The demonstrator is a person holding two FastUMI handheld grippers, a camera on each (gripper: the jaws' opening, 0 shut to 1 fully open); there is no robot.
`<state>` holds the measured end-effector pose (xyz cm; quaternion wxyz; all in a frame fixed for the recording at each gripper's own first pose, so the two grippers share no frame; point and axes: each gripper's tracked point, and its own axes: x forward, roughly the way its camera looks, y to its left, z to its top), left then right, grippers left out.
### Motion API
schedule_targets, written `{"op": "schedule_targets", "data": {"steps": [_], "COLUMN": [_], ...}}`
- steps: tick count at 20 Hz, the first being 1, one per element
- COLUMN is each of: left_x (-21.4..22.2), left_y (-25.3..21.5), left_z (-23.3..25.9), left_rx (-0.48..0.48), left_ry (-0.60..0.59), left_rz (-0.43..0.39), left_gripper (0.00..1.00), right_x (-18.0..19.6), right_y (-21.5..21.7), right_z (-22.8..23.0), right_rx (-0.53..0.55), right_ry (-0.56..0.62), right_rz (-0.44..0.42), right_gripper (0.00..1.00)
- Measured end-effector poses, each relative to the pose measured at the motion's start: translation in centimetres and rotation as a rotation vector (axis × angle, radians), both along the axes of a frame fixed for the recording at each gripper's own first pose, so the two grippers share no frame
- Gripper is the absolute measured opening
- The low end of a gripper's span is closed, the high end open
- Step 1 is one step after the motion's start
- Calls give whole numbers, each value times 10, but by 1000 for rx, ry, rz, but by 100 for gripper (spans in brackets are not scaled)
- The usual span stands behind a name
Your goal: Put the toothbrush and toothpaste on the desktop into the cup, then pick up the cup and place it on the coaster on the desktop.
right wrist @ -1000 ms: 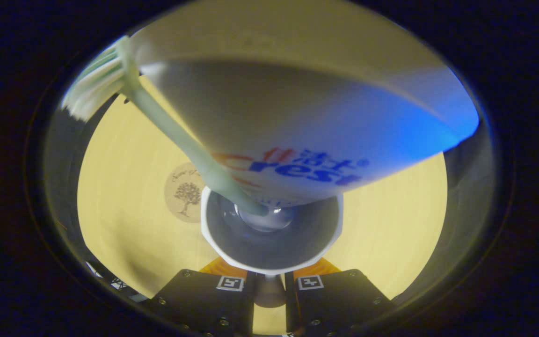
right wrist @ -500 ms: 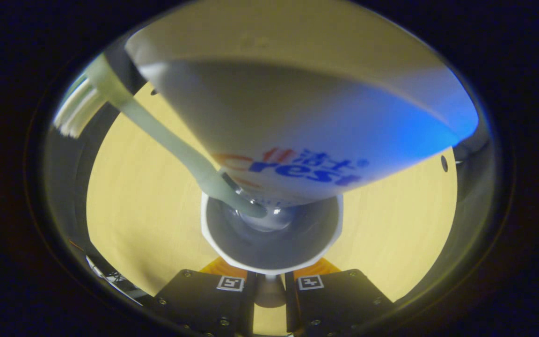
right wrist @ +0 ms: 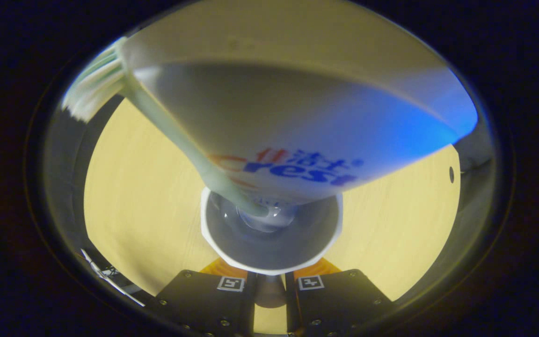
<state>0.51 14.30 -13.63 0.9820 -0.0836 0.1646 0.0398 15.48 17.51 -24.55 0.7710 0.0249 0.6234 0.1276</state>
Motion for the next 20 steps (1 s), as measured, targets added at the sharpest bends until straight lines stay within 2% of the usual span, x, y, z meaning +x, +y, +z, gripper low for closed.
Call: {"op": "schedule_targets", "data": {"steps": [6, 8, 9, 13, 17, 20], "left_x": [1, 3, 4, 8, 22, 32], "left_y": [6, 3, 1, -11, -32, -54], "left_z": [-2, -1, -1, 3, 8, 11], "left_rx": [-8, -8, -7, 13, 32, 59], "left_ry": [4, 3, 4, 0, -12, -23], "left_rz": [16, 15, 13, -7, -37, -75], "left_gripper": [93, 94, 94, 94, 93, 93], "right_x": [1, 0, 1, 1, -9, -22], "right_y": [-5, -7, -6, -15, -31, -54], "right_z": [10, 15, 19, 45, 85, 111], "right_rx": [-1, 13, 21, 55, 103, 140], "right_ry": [-6, -22, -34, -116, -234, -326], "right_rz": [8, 9, 8, 0, -22, -77], "right_gripper": [31, 29, 42, 65, 71, 69]}}
